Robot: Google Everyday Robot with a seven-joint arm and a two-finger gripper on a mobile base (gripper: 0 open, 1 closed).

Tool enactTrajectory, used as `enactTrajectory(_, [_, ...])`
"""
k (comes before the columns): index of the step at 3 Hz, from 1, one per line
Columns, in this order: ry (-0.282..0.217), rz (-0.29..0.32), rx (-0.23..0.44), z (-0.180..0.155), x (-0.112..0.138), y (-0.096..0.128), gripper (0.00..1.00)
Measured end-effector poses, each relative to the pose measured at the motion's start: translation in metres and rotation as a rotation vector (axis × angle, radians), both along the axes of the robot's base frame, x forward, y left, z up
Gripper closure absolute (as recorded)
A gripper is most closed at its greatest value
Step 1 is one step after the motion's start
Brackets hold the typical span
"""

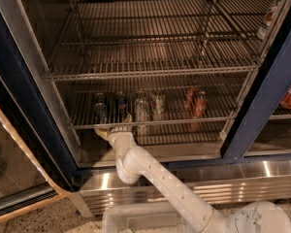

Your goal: Pick pepsi can from bottom shelf of fridge

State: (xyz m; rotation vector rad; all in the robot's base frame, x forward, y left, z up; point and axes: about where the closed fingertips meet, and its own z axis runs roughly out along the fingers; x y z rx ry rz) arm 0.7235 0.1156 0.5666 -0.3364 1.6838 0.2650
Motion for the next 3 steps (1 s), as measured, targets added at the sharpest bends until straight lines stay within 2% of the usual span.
enactTrajectory(2, [-0.002, 0.025, -0.017, 0.004, 0.012, 0.026, 0.14])
enactTrajectory(3, [0.001, 0.028, -0.02, 0.003, 0.02, 0.04, 0.18])
